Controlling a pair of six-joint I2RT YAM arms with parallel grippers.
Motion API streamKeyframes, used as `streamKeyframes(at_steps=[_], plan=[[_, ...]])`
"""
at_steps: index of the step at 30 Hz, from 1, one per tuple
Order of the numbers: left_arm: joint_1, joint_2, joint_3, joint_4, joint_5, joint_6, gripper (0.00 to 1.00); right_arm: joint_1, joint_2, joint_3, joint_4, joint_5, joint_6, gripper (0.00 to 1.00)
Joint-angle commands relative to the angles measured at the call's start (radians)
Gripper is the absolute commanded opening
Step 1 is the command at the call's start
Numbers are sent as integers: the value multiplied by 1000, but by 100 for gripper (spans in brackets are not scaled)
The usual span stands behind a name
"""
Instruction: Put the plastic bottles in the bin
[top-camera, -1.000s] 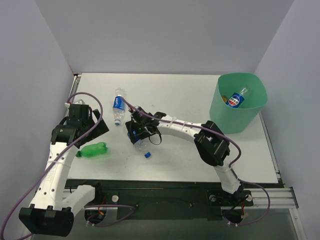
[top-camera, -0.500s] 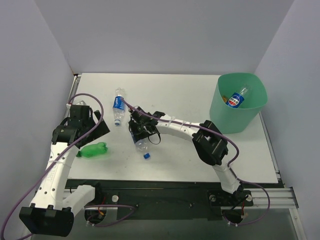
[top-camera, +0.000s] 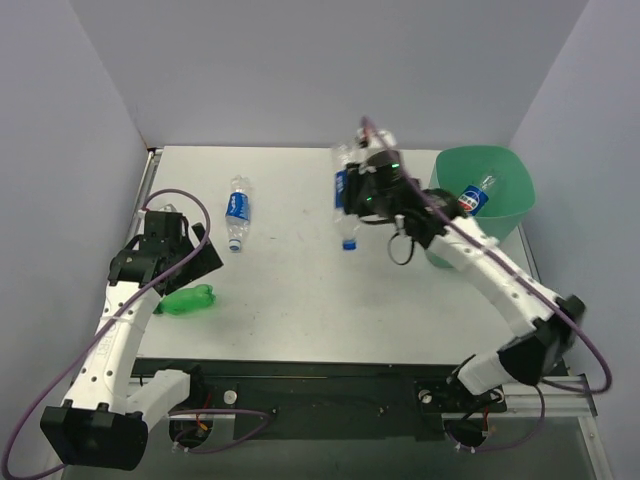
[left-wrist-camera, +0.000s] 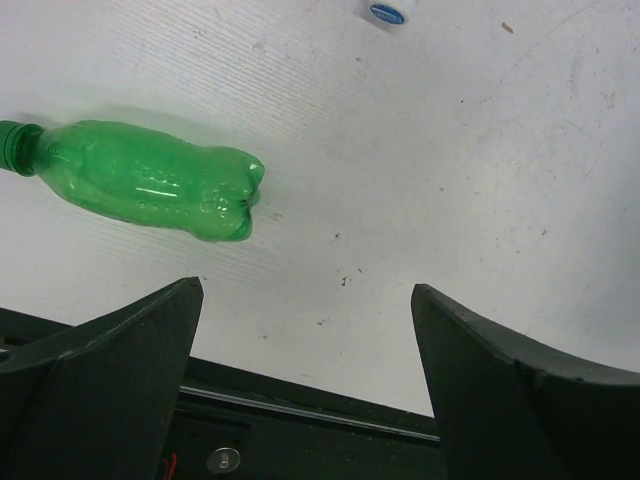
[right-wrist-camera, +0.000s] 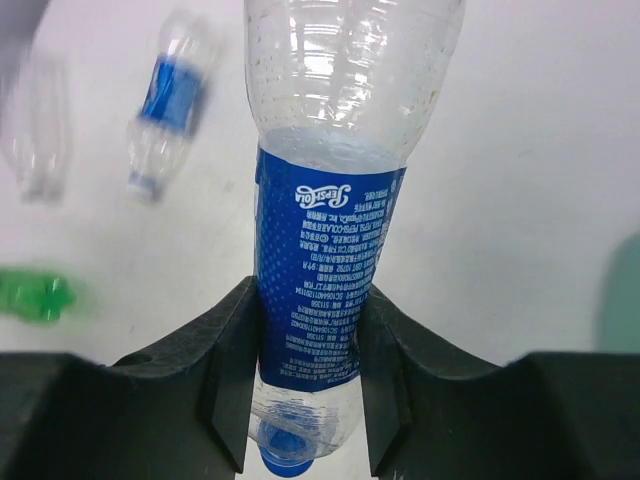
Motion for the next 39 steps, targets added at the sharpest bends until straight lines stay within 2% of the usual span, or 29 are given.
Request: streamKeyframes(at_steps=[1, 7, 10, 14, 17, 20, 25, 27, 28, 31, 33, 36, 39], plan=[[8, -4, 6, 31, -2, 12, 97, -159, -223, 1, -23, 158, -45, 26], [11, 12, -5, 19, -38, -6, 97, -381, -343, 29, 4, 290, -96, 28], [9, 19, -31, 22, -29, -23, 97, -515, -357, 34, 32, 306, -88, 29], [9, 16, -83, 49, -55, -35, 97, -628, -328, 43, 58, 323, -74, 33], [11, 41, -123, 62, -82, -54, 97, -685, -287, 40, 96, 307, -59, 33], [11, 68, -100, 37, -107, -57, 97, -730, -232, 55, 98, 284, -42, 33], [11, 100, -81, 37, -156, -22, 97, -738, -170, 34, 113, 306, -58, 34], [11, 131, -52, 13, -174, -14, 97, -736, -149, 46, 97, 300, -50, 48], [11, 139, -46, 11, -190, -12, 96, -738, -132, 59, 55, 283, -48, 63], [9, 177, -43, 20, -194, -2, 96, -738, -121, 121, -5, 258, -42, 77], [9, 203, -28, 5, -210, -32, 96, -738, -147, 119, -9, 255, -38, 83], [11, 213, -6, -24, -219, -124, 96, -738, -214, 92, 6, 232, -33, 84], [14, 142, -38, -35, -245, -338, 97, -736, -274, 66, 4, 218, -28, 85]])
